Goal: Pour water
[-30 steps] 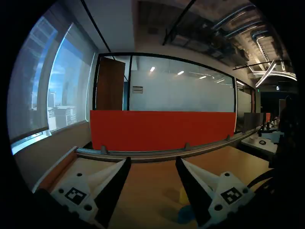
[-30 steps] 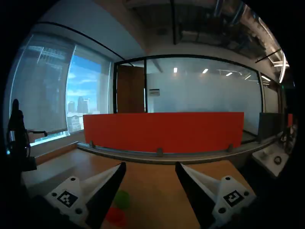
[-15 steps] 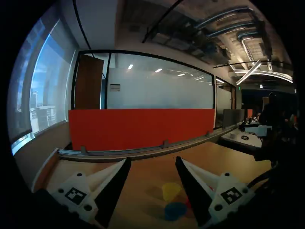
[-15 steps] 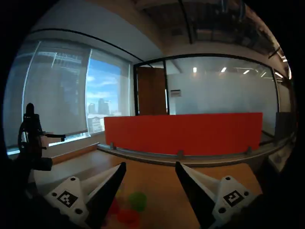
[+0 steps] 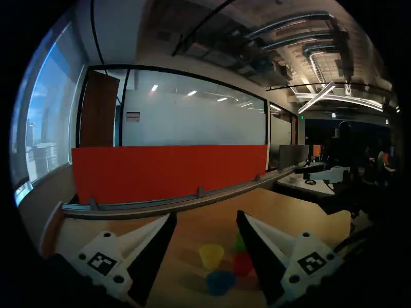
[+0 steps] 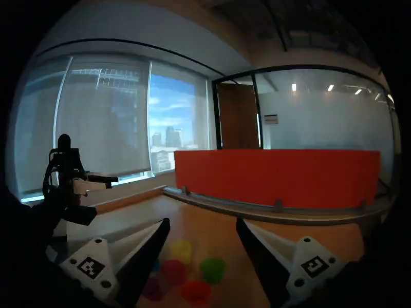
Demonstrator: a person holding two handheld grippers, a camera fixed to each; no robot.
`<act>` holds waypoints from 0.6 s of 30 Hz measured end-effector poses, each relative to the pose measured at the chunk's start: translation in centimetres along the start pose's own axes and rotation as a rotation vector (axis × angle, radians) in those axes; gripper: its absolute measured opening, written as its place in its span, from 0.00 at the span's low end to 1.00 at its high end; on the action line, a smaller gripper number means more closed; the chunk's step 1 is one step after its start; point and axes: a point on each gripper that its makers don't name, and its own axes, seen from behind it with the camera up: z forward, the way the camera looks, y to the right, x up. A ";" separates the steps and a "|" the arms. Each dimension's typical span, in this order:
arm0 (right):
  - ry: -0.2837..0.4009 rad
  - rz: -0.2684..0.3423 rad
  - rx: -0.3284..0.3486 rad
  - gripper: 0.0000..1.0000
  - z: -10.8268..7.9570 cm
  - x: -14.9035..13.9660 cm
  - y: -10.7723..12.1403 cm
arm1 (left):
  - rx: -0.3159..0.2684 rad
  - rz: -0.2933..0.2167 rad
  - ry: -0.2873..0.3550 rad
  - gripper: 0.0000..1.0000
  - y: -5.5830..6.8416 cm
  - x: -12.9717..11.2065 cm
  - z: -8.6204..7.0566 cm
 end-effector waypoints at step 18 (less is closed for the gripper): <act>-0.142 -0.071 0.074 1.00 2.2 -2.5 0.1 | -0.053 -0.018 -0.055 0.86 -0.2 -1.6 1.5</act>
